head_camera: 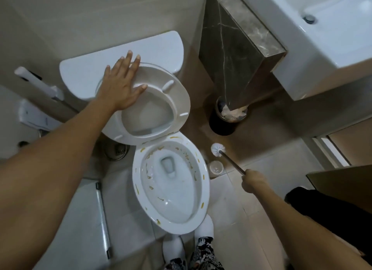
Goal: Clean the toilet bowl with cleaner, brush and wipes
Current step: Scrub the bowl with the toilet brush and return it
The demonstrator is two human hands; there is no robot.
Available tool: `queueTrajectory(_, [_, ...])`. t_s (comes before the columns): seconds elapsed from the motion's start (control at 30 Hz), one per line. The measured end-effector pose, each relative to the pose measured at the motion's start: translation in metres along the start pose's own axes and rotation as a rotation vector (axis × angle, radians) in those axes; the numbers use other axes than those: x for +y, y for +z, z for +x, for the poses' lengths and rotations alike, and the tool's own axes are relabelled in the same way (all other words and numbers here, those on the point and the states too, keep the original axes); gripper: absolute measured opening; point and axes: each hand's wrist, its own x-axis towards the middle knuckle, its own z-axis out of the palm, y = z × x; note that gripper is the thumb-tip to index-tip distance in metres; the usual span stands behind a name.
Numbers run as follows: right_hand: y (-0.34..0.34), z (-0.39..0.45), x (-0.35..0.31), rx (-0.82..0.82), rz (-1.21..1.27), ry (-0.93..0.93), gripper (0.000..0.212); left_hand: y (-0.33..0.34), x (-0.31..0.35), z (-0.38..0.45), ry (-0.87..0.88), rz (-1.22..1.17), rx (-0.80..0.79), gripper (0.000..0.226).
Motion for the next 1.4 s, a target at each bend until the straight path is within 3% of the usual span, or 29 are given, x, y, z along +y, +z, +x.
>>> queueTrajectory(0.3, [0.052,-0.08,0.001,0.21,0.392,-0.177,0.045,-0.003,-0.003,-0.003,-0.018,-0.042,-0.079,0.075])
queueTrajectory(0.47, [0.066,-0.121,-0.012,0.255,0.392,-0.287,0.044,0.002,-0.005,-0.008,-0.019,-0.054,-0.072,0.076])
queueTrajectory(0.77, [0.079,-0.123,-0.052,0.107,0.275,-0.442,0.044,-0.001,-0.005,-0.007,-0.014,-0.088,-0.089,0.078])
queueTrajectory(1.13, [0.084,-0.102,-0.093,-0.117,0.153,-0.467,0.044,-0.003,-0.008,-0.008,-0.002,-0.149,-0.053,0.075])
queueTrajectory(1.4, [0.088,-0.075,-0.127,-0.199,0.054,-0.497,0.038,0.005,-0.007,-0.016,-0.109,-0.198,0.004,0.075])
